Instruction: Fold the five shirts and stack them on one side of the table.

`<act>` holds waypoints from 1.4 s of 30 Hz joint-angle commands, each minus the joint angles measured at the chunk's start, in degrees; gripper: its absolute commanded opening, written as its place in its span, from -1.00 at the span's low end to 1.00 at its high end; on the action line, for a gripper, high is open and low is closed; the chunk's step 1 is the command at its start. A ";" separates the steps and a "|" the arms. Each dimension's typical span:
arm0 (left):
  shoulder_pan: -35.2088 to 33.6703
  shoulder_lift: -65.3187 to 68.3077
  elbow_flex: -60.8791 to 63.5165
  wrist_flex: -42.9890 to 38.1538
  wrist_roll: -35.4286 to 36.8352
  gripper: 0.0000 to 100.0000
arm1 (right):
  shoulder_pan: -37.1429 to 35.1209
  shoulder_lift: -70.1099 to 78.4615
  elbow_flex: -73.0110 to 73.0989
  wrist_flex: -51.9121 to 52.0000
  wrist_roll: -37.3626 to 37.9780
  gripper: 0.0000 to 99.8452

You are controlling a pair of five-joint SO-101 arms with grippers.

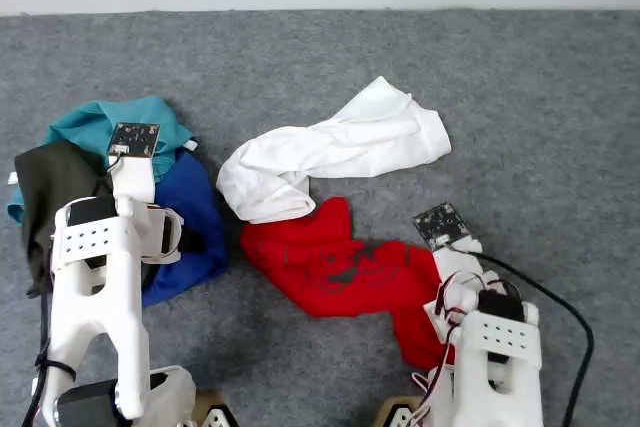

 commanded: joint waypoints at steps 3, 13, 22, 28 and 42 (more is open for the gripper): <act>0.70 -1.14 -0.31 0.44 -0.44 -0.38 | -0.40 -0.31 2.29 -4.26 0.62 -0.37; 0.70 -1.41 -0.22 0.44 -0.44 -0.38 | -0.40 -0.31 2.55 -4.44 0.62 -0.95; 0.70 -1.41 -0.22 0.44 -0.44 -0.38 | -0.13 -0.40 0.00 -4.26 0.26 -0.94; 1.49 -1.41 -1.54 2.46 -0.44 -0.38 | 0.04 -0.40 -11.87 -1.19 0.18 -0.98; 9.76 -1.05 -4.00 6.68 -0.44 -0.38 | 10.33 -0.31 -27.96 -2.42 0.09 -0.98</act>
